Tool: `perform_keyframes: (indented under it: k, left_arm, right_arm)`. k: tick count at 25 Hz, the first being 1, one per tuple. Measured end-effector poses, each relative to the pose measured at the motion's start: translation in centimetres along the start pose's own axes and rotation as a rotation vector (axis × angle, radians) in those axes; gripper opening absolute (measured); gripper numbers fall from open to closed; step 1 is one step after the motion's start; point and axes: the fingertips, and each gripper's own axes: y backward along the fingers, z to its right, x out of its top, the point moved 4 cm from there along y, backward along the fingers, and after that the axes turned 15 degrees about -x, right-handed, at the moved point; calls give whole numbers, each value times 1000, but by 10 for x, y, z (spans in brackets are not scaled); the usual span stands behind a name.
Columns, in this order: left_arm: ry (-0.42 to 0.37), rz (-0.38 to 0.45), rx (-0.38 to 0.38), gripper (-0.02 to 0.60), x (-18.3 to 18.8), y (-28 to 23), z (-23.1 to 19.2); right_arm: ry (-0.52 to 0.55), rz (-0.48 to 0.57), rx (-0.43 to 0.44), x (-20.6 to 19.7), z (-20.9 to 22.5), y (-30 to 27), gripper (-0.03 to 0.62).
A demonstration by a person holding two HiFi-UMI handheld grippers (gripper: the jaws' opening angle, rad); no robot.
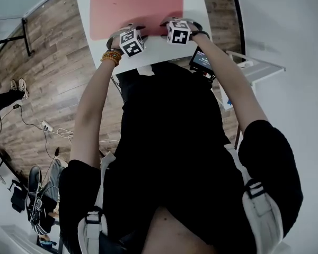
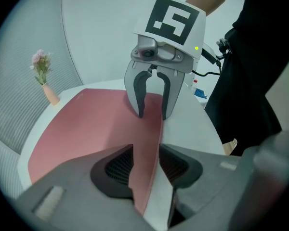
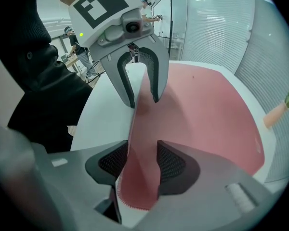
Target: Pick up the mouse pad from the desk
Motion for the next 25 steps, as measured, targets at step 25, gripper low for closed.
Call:
perform_keyframes:
  k: [25]
  left_arm:
    - [8, -11, 194, 20, 4, 5, -22]
  right_arm:
    - [-147, 112, 62, 17, 28, 32, 150]
